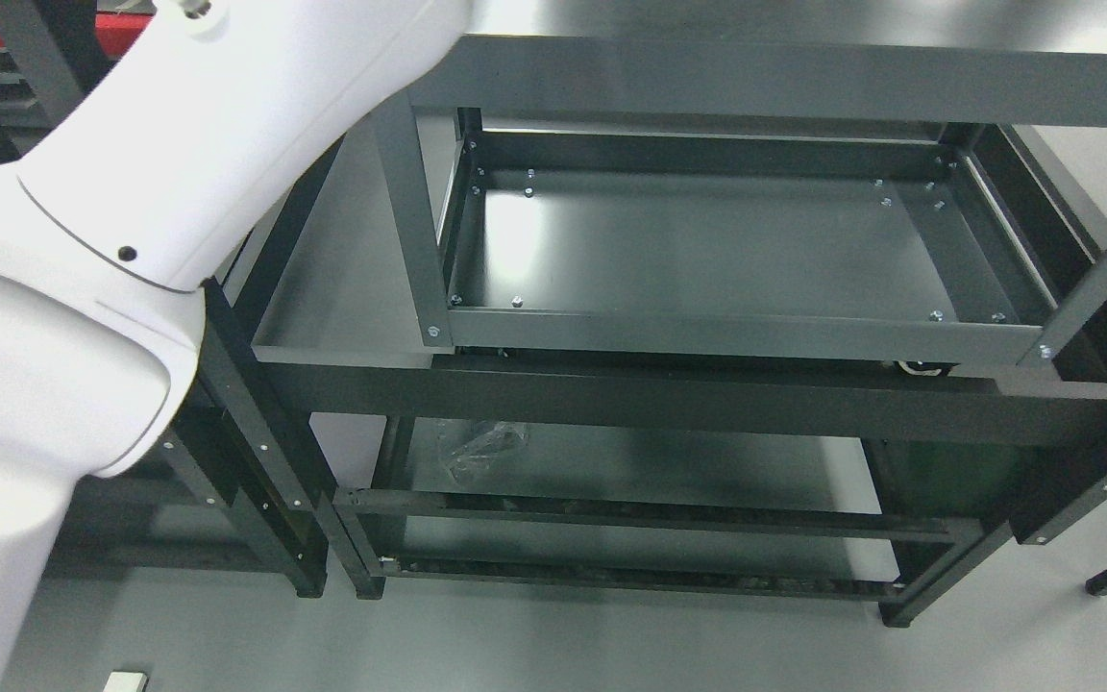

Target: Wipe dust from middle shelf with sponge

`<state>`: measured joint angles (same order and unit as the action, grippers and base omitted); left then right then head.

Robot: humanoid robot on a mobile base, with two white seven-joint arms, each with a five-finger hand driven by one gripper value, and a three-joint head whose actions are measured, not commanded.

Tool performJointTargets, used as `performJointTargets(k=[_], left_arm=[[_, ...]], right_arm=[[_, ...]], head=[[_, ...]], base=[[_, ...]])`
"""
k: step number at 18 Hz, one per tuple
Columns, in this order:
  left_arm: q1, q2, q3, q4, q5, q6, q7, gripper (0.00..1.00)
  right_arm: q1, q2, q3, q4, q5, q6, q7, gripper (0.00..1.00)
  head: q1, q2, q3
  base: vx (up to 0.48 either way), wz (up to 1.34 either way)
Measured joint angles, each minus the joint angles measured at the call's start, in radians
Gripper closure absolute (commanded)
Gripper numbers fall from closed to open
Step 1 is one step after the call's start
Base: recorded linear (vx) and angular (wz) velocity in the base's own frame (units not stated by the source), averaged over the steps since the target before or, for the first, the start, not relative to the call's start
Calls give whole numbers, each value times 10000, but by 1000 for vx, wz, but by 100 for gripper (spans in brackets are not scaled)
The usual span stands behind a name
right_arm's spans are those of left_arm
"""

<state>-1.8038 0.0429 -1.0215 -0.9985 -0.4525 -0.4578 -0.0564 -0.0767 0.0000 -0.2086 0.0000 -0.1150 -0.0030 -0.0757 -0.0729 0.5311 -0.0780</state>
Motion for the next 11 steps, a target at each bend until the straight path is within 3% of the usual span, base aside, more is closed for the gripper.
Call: performJointTargets(k=[6,11], left_arm=[[-235,-186,-2038,-50,255,37,253,100],[-109,-277,-2984,118,304,-92,290,100]], right_arm=[[0,0,0,0,0,0,32,0],[0,0,0,0,0,0,34,0]], head=[[0,0,0],[0,0,0]], base=[[0,0],[0,0]])
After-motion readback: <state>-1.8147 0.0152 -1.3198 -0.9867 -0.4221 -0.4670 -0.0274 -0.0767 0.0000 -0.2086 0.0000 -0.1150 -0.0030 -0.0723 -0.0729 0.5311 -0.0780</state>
